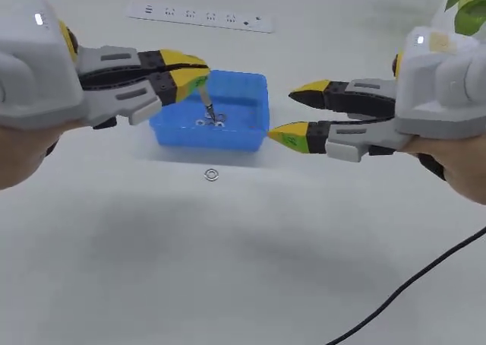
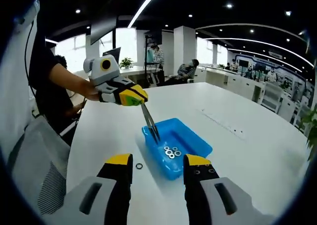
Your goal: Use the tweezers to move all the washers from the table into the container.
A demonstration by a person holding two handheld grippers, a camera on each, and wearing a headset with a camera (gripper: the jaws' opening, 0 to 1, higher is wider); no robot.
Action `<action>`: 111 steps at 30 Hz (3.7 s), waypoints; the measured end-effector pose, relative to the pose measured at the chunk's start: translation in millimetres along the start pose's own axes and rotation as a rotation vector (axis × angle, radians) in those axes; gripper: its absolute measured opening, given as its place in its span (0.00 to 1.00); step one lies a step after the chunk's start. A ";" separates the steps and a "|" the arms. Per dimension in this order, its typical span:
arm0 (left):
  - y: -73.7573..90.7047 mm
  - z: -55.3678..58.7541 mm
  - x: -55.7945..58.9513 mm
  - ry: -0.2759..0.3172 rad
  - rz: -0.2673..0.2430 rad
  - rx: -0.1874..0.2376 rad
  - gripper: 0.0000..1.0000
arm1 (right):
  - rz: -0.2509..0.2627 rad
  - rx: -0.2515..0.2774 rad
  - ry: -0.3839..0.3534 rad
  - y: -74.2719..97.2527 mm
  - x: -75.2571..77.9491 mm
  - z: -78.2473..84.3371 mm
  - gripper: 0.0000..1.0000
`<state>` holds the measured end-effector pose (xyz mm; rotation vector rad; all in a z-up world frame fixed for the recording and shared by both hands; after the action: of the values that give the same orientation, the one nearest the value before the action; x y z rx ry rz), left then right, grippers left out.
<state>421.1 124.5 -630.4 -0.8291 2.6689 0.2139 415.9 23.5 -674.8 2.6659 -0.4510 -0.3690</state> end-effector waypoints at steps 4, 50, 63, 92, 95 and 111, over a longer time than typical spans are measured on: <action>2.6 -8.4 2.0 -0.009 0.017 0.011 0.04 | 0.008 0.001 -0.008 6.7 -1.4 4.1 0.42; -3.6 31.3 72.8 0.036 0.223 -0.124 0.04 | 0.030 -0.089 -0.084 26.3 -39.7 80.4 0.87; 0.2 32.9 76.6 0.015 0.262 -0.141 0.04 | -0.014 -0.106 -0.064 12.7 -52.6 78.7 0.90; -9.2 38.3 71.4 0.128 0.422 -0.204 0.05 | -0.235 -0.177 0.156 -92.2 -52.6 51.1 0.26; -7.1 40.2 71.5 0.138 0.425 -0.205 0.05 | -0.286 -0.195 0.149 -95.0 -56.1 53.0 0.21; -7.2 43.8 70.2 0.142 0.411 -0.217 0.05 | -0.317 -0.235 0.193 -104.7 -47.5 61.4 0.12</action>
<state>382.9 92.4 -696.9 -0.3507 2.9651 0.5715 379.6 109.8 -765.5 2.5078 0.0731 -0.2352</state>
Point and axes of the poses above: the centre of the closed fingertips' face, and the gripper's own axes: y roughly backward along the fingers, x roughly to its right, z roughly out of its underside, the point moved 1 cm from there along y, roughly backward along the fingers, and after that the axes turned 12 degrees about -y, right-handed, at the moved point
